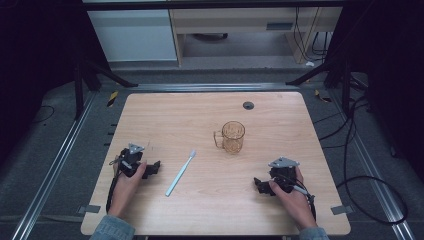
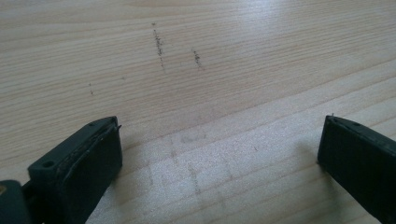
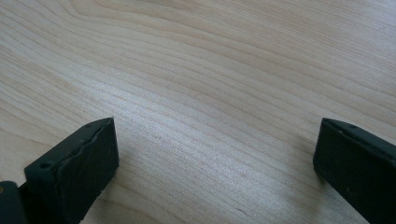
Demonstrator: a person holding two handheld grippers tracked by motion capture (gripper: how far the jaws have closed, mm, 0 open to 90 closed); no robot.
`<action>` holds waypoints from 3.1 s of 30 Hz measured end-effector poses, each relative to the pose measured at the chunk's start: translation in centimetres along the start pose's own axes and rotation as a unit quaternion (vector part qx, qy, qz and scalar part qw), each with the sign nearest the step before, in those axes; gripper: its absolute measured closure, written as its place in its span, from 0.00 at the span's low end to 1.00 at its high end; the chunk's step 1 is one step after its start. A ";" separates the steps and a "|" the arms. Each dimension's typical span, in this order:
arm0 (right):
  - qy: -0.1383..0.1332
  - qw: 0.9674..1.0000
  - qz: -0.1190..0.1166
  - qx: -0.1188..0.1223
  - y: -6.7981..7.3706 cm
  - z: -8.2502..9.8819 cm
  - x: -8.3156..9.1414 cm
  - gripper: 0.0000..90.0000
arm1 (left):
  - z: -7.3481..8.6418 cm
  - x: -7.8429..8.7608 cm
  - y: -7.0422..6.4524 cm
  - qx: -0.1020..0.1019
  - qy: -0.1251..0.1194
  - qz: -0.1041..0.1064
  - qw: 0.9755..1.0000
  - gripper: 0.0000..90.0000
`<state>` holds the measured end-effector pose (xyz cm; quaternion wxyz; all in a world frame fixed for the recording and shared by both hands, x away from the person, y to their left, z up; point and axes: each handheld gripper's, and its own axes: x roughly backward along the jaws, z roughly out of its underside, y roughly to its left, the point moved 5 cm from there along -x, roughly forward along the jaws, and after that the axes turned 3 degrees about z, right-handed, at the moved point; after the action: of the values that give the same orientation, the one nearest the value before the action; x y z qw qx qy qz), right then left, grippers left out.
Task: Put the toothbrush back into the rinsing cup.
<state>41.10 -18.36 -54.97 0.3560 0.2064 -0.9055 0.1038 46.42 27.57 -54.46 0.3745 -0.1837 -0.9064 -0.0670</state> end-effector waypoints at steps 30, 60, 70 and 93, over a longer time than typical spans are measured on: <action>-0.001 1.000 -0.002 0.006 0.0 0.0 0.0 0.00 | -3.2 3.9 -3.9 -0.098 0.062 0.007 0.993 0.03; 0.001 1.000 0.008 -0.007 -0.3 -0.1 -0.1 0.00 | -6.5 5.4 -8.8 -0.200 0.175 0.064 0.962 0.06; 0.001 1.000 0.014 -0.012 -0.3 -0.1 -0.2 0.00 | -7.3 4.3 -9.2 -0.204 0.216 0.069 0.952 0.05; 0.001 1.000 0.022 -0.019 -0.4 -0.3 -0.3 0.00 | -10.3 3.1 -10.3 -0.172 0.259 0.063 0.948 0.09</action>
<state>41.63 -18.51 -54.97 0.3585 0.1800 -0.9111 0.0945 47.22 16.30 -44.80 0.5629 -0.2782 -0.7392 -0.2437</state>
